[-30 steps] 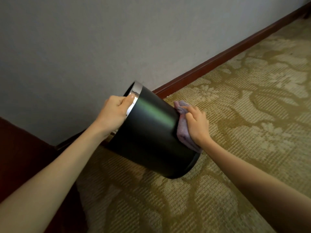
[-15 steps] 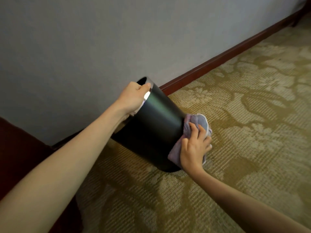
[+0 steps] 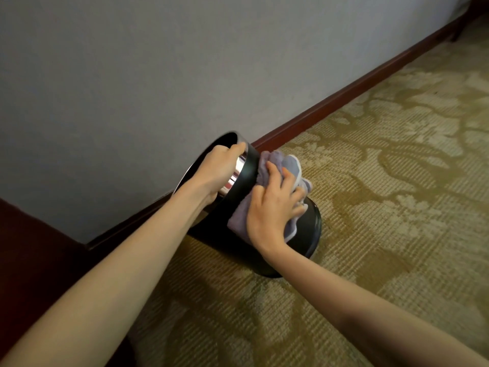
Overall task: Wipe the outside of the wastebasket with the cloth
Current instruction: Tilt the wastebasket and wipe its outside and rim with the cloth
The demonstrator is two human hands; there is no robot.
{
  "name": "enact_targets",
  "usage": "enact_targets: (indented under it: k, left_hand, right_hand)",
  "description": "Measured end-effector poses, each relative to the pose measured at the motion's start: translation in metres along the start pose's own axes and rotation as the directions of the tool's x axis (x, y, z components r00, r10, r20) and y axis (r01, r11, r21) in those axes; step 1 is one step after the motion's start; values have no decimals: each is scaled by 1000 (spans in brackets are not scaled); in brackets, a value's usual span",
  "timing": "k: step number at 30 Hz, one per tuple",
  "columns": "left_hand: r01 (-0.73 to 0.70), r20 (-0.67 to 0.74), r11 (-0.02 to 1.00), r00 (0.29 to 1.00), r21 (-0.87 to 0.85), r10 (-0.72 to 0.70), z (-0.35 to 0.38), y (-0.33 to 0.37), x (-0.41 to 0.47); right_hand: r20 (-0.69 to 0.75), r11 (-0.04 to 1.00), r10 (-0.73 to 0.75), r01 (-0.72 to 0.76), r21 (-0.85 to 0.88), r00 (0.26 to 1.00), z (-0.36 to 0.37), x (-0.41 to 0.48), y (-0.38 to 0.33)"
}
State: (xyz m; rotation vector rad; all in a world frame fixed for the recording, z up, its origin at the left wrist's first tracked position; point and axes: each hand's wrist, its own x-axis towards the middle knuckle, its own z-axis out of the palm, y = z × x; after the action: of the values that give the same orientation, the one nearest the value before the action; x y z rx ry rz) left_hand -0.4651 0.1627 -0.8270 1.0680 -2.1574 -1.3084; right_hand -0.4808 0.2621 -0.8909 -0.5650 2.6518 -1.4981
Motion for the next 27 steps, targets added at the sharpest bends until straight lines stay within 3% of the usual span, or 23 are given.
enact_targets:
  k: [4,9,16,27]
  left_hand:
    - [33,20,999,999,-30,-32,2,1,3]
    - [-26,21,1000,999,6,25,15,8,5]
    - [-158,79,970,986,186,145,30,11,10]
    - [-276,132,918,960,284,248,65,21,-13]
  right_hand:
    - [2,999,-27,27,22,1000,3,-16,-13]
    - [-3,996,-77,77,48,997,8,-29,1]
    - [-96,948,-311,302,-101,946,5,-27,59]
    - [48,996,-83,82,18,995,-23,-14,127]
